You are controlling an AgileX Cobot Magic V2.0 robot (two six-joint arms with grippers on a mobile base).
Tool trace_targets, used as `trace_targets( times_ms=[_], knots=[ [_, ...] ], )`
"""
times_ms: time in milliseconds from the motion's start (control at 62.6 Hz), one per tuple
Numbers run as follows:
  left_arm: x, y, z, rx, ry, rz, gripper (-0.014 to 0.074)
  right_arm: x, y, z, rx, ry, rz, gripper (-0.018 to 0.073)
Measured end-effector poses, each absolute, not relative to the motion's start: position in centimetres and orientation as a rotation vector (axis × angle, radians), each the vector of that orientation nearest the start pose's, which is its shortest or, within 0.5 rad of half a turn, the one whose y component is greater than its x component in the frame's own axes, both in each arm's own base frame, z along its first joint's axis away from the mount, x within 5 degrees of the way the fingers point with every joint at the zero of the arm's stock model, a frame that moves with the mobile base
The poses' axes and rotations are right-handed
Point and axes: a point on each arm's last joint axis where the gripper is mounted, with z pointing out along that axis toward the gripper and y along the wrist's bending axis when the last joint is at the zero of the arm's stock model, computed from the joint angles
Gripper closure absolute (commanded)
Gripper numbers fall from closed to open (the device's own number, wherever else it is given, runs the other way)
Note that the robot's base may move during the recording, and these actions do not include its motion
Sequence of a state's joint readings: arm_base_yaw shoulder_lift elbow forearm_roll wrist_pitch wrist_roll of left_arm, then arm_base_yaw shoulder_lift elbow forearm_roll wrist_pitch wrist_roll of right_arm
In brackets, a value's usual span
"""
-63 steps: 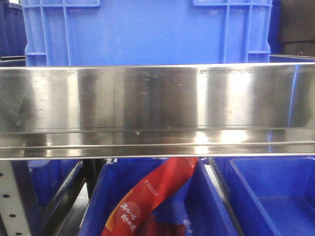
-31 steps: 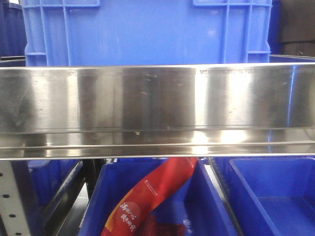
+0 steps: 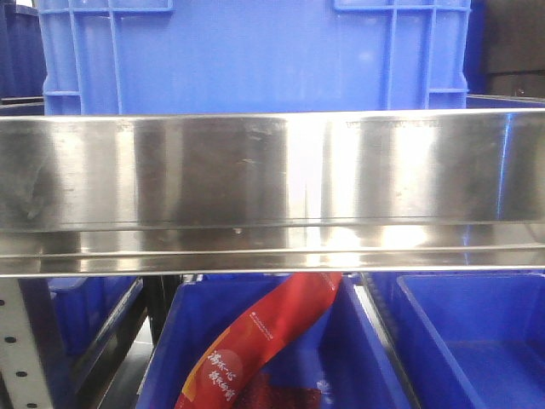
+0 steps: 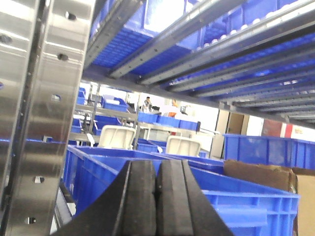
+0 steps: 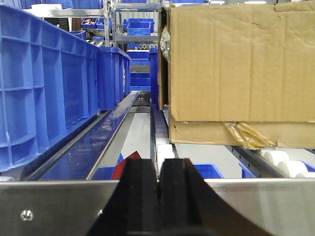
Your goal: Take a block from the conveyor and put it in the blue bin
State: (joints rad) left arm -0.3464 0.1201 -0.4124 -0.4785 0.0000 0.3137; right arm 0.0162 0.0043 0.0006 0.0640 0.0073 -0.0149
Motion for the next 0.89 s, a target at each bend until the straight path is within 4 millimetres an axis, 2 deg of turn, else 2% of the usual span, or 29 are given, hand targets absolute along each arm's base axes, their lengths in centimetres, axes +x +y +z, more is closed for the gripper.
trace_targets(
  times_ms=[160,288,431,639,751,894],
  knots=[
    [3.1,-1.1,34.3,0.099,1.187,-0.450,0.0708,5.7,0.1,21.2,0.024,1.496,0.053,0.0721],
    [3.5,-0.9,33.1,0.087,1.164,-0.396,0.0708,5.7,0.1,21.2,0.024,1.497,0.053,0.0721],
    [4.4,-0.9,30.7,0.167,1.192,-0.170,0.0708,5.7,0.1,21.2,0.024,1.497,0.053,0.0721],
    [4.9,-0.4,27.5,0.070,1.369,-0.038,0.0708,5.7,0.1,21.2,0.024,1.497,0.053,0.0721],
    [4.7,0.0,26.1,0.040,1.393,0.056,0.0708,5.7,0.1,21.2,0.024,1.497,0.053,0.0721],
    [5.2,0.2,23.6,0.018,1.411,0.075,0.0708,5.7,0.1,21.2,0.024,1.498,0.053,0.0721]
  ],
)
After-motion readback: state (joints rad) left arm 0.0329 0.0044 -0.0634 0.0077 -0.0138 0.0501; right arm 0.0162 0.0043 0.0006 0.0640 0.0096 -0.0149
